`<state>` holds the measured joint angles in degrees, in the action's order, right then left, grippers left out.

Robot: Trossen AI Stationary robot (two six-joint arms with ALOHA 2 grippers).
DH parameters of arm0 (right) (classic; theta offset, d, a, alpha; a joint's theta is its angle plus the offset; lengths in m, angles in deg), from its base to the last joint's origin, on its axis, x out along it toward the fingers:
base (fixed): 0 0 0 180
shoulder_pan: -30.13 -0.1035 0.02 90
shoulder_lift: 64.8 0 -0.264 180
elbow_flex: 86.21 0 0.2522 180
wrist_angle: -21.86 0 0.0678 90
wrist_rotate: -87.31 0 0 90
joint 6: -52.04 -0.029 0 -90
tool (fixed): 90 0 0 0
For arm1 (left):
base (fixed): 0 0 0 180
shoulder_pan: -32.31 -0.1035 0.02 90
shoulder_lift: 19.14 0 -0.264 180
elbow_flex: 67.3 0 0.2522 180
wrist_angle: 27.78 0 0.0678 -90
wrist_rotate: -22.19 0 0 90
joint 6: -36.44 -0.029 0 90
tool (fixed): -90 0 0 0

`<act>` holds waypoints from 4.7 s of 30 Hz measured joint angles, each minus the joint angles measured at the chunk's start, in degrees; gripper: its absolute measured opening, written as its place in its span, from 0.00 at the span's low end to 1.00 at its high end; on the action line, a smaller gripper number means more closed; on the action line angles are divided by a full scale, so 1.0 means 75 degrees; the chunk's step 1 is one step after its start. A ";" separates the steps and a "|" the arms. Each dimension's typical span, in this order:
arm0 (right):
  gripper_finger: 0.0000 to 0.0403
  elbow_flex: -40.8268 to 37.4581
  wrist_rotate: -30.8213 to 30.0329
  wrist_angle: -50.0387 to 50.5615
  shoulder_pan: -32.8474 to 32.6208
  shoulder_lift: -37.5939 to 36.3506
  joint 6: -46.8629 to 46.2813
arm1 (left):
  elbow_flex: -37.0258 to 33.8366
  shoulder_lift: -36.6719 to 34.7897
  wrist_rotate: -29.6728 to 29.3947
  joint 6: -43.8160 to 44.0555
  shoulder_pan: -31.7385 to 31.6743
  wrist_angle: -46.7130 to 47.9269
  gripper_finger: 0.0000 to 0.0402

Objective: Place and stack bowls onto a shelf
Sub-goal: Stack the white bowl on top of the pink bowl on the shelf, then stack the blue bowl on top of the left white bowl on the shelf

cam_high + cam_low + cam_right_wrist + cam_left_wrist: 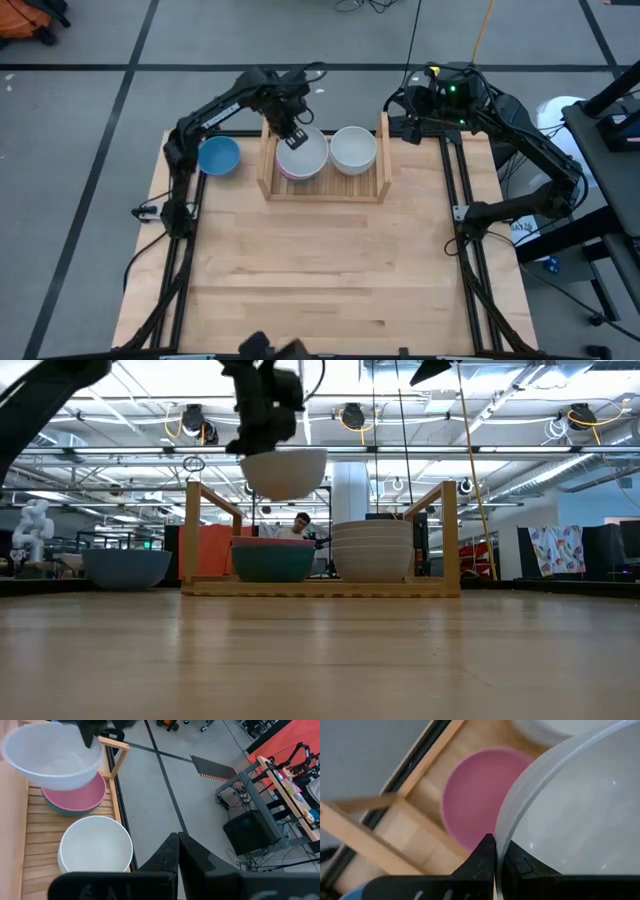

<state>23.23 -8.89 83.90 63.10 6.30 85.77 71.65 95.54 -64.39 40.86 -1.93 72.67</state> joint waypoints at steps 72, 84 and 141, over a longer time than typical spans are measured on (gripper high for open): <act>0.00 0.0000 0.0032 -0.0006 0.0006 -0.0005 -0.0004 | -0.0022 -0.0988 -0.1605 0.0994 -0.1103 0.0447 0.08; 0.00 0.0000 0.0032 -0.0009 0.0006 -0.0003 -0.0004 | -0.0037 -0.0910 -0.2035 0.1186 -0.2075 0.0438 0.05; 0.00 -0.0003 0.0032 -0.0642 0.0006 -0.0003 0.0413 | -0.4431 -0.0957 -0.0254 -0.0109 -0.2828 0.0003 0.18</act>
<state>23.21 -8.65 79.08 63.15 6.27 88.87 38.42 88.36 -66.30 40.04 -23.14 72.69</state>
